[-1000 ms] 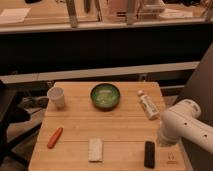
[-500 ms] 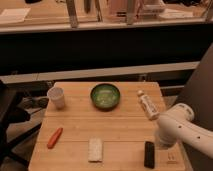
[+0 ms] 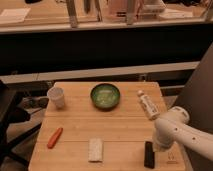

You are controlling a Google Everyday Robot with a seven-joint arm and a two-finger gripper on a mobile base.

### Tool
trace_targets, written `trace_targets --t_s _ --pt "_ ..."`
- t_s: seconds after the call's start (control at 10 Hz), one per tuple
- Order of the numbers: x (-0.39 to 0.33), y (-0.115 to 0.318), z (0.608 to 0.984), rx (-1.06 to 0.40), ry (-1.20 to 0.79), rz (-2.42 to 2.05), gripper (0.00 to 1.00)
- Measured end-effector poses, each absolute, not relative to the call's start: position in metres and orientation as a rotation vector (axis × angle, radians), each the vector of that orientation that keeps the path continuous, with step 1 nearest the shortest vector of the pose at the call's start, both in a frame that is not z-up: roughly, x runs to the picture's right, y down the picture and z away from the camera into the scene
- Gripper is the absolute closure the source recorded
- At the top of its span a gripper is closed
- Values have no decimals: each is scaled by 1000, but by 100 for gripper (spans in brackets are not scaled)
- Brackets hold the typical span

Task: Push the eraser across the table

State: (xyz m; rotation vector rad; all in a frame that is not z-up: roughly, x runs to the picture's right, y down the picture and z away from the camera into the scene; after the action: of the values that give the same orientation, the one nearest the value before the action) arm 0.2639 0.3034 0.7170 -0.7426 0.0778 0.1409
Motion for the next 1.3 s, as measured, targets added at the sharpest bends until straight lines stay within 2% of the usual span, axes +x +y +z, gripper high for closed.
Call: trace_targets --t_s 0.6,1.3 --pt "258 313 735 -775 87 145 99" --pt "249 315 738 -785 93 125 99"
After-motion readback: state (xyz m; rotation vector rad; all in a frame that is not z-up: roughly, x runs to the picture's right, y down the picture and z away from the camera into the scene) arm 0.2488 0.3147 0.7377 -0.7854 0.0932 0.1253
